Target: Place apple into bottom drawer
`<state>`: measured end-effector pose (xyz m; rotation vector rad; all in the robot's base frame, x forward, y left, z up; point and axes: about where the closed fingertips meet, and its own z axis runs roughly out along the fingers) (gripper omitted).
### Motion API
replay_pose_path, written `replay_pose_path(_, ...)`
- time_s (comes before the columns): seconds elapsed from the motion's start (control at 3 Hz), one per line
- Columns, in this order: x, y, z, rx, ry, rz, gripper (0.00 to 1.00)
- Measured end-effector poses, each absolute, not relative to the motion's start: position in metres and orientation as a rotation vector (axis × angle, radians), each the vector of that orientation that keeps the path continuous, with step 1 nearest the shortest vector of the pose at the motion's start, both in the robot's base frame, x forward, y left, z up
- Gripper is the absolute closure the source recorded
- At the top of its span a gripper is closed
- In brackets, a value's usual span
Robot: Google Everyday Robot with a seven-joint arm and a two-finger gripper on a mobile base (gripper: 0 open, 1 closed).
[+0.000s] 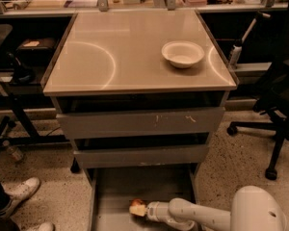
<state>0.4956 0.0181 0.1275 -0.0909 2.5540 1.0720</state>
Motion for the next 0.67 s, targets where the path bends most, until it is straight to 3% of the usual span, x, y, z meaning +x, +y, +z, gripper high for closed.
replay_pose_path(0.33, 0.4956, 0.0182, 0.1275, -0.091, 2.554, 1.072, 0.00)
replay_pose_path(0.67, 0.4955, 0.0182, 0.1275, -0.091, 2.554, 1.072, 0.00)
